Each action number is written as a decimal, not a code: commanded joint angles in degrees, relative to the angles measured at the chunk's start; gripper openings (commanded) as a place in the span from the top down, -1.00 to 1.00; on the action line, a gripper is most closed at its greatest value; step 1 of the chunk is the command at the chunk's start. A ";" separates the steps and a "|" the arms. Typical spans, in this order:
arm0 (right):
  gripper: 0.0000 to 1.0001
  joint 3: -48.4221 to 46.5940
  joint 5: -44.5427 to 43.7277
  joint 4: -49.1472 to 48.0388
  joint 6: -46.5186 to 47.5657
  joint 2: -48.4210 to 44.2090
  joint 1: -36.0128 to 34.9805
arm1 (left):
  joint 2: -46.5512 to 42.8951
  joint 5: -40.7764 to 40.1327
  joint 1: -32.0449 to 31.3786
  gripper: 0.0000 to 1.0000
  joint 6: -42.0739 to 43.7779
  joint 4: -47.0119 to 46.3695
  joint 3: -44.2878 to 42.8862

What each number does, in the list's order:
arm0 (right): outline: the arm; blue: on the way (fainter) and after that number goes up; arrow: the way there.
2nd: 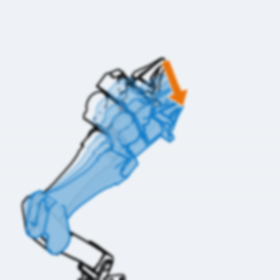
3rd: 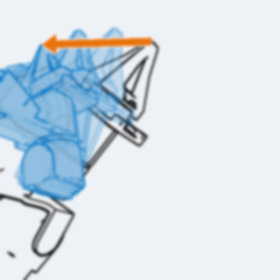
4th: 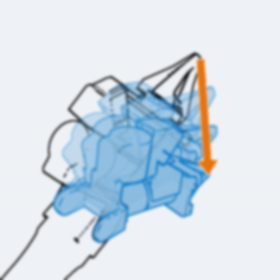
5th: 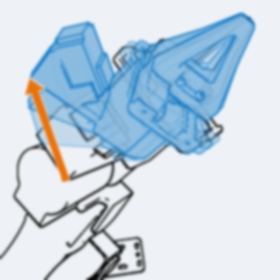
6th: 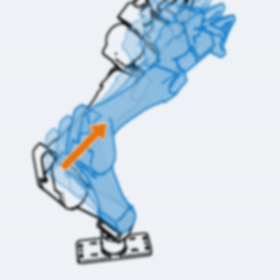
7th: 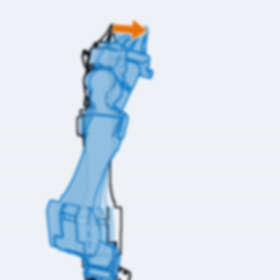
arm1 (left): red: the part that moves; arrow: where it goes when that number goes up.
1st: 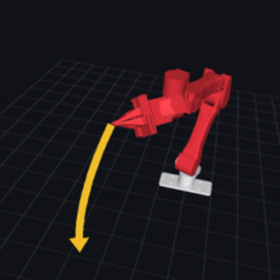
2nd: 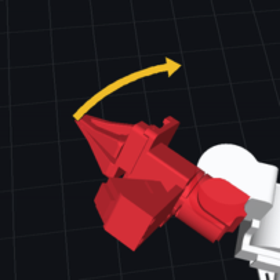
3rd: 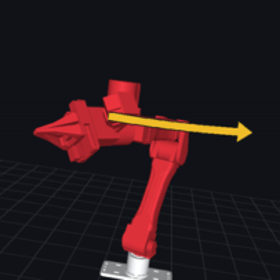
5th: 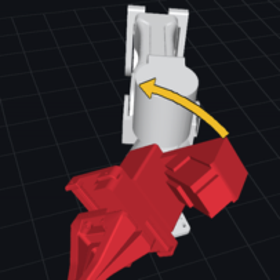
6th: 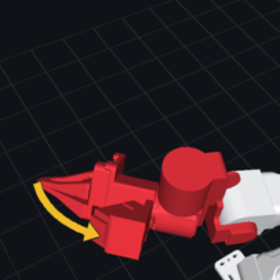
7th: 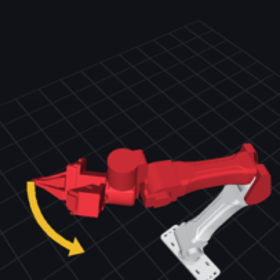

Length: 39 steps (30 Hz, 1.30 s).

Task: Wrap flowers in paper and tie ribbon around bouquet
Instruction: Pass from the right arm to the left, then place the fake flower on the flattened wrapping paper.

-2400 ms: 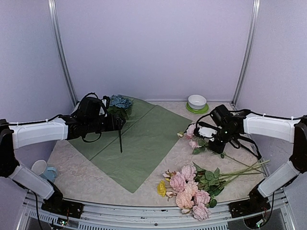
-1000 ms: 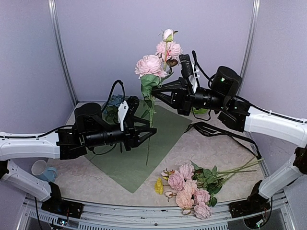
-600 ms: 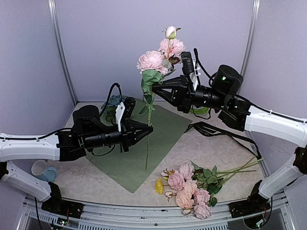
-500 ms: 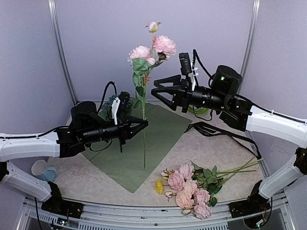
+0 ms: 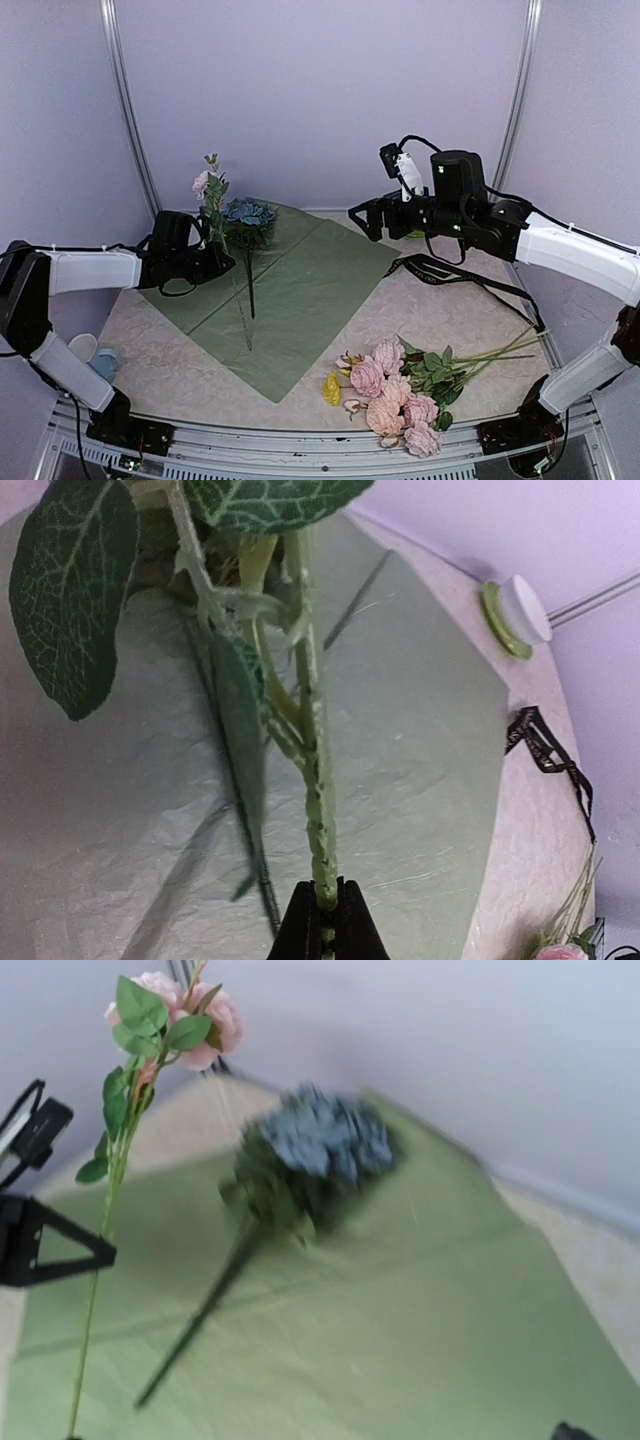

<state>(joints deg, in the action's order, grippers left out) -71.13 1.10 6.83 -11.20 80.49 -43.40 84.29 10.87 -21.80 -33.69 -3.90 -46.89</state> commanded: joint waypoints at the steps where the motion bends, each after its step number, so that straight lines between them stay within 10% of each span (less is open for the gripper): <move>1: -1.00 -1.48 -3.23 5.80 0.10 1.55 -0.28 | 5.84 3.27 3.20 1.00 -0.37 2.03 -4.80; 17: -1.00 -2.96 -6.18 15.95 4.30 1.12 0.08 | 27.76 5.60 5.10 1.00 0.42 2.80 -19.30; 31: -0.99 3.34 -7.77 30.81 15.57 -5.35 8.30 | 26.82 -2.32 4.84 -0.16 4.13 6.97 -19.30; 39: -0.96 16.46 -6.08 38.95 31.94 -9.38 9.20 | 22.78 -8.61 4.19 -0.37 7.21 9.49 -17.27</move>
<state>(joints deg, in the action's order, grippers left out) -60.45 -8.12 38.68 10.13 73.30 -34.37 110.91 6.52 -16.93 -29.34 3.81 -64.88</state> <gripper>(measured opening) 0.988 0.672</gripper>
